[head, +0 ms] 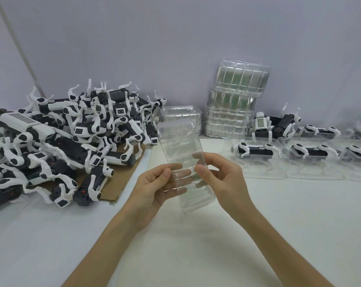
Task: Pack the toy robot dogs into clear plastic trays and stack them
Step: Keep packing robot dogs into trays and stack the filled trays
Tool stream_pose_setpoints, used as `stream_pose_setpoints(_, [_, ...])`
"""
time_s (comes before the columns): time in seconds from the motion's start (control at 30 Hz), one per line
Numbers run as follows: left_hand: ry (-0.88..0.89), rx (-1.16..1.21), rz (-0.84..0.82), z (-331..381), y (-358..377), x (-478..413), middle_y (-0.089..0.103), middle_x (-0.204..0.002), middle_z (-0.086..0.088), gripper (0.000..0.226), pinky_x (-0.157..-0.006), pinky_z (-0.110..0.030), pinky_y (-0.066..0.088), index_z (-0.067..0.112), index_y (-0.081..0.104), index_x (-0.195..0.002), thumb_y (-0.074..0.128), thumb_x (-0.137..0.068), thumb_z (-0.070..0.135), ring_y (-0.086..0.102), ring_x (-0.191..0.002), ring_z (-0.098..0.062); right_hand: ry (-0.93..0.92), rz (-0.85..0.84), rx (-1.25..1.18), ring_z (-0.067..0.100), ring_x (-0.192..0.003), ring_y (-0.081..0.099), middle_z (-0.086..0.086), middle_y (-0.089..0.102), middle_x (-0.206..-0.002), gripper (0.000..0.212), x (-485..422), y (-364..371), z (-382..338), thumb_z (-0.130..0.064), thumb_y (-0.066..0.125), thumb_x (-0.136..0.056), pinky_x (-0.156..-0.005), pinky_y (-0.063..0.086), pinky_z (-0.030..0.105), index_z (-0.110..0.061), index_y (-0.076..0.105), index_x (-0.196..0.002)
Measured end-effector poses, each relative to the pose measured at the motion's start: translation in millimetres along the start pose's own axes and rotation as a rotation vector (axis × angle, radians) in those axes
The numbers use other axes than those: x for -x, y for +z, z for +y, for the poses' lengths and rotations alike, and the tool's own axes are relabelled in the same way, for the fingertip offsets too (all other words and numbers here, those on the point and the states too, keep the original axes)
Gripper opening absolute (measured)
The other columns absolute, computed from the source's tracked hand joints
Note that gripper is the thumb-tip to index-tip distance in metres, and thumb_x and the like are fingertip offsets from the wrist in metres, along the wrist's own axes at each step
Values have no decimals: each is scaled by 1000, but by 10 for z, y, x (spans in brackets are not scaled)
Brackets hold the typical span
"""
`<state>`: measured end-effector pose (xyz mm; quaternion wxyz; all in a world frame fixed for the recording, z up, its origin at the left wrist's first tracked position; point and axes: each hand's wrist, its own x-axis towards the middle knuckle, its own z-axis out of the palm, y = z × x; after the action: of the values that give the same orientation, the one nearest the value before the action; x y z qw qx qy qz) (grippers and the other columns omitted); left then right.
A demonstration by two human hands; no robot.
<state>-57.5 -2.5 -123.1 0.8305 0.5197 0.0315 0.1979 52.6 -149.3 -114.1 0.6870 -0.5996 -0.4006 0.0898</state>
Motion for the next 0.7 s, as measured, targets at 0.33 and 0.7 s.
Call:
stream_pose_setpoints(0.33, [59,-60,66,-6,-26,-22,74,-103,-21,25,-71,-33,60,15,80,-95,60,-82,7,73,-96,-35,-17,3,31,19,-74,70,8,65,-92,22,4,5,-8,-12,67,-94,-70,59,49,-28,71,-108])
stream_pose_setpoints(0.7, [117,-160,100,5,-35,-4,76,-92,-19,27,-65,-31,60,19,80,-85,59,-78,4,75,-80,-27,-23,-26,51,24,-79,73,9,65,-91,20,35,31,-9,-15,68,-92,-73,59,44,-27,70,-109])
